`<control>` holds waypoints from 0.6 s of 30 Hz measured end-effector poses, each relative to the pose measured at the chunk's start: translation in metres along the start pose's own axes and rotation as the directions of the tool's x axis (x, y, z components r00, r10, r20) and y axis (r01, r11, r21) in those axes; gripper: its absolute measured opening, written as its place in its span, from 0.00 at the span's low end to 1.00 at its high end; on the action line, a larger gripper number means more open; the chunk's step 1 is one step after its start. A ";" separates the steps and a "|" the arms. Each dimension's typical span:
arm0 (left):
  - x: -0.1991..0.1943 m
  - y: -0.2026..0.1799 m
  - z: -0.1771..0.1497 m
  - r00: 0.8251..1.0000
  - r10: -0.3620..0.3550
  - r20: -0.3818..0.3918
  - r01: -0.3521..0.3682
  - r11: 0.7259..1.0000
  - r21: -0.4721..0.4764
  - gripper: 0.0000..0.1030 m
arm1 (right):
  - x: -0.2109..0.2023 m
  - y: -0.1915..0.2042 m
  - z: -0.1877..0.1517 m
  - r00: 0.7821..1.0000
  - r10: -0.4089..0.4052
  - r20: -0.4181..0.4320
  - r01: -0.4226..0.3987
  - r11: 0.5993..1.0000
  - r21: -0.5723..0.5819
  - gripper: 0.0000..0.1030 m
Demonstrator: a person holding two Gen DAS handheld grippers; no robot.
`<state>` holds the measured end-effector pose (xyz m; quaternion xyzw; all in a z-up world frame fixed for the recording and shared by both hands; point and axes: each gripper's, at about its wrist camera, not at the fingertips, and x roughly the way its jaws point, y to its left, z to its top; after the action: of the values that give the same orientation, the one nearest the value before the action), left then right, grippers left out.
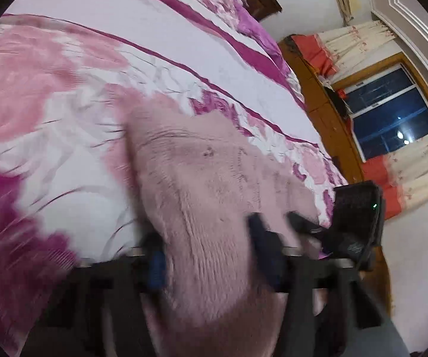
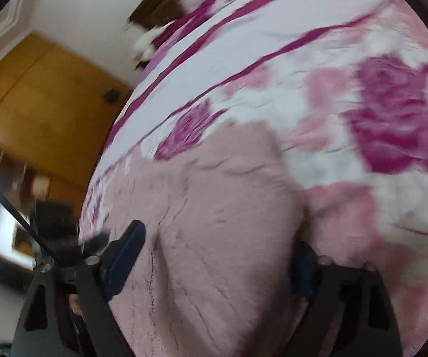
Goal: Fold small clothes
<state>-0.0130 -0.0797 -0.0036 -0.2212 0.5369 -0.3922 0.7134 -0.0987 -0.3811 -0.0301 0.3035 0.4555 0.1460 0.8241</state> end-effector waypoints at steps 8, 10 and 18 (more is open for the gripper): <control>-0.008 -0.053 -0.028 0.932 0.259 0.252 -0.326 0.903 0.278 0.01 | 0.014 0.011 0.006 1.000 -0.009 0.028 0.011 0.997 -0.080 0.37; -0.011 -0.063 -0.029 0.920 0.272 0.282 -0.355 0.884 0.305 0.01 | 0.011 0.018 0.007 0.998 -0.035 0.048 0.041 0.993 -0.114 0.36; -0.010 -0.068 0.004 0.865 0.355 0.356 -0.481 0.789 0.382 0.00 | -0.005 0.026 0.027 0.985 -0.046 0.168 0.070 0.988 -0.139 0.35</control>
<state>-0.0320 -0.1127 0.0539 0.0286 0.3642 -0.3051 0.8795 -0.0785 -0.3733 0.0009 0.2407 0.3831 0.1290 0.8824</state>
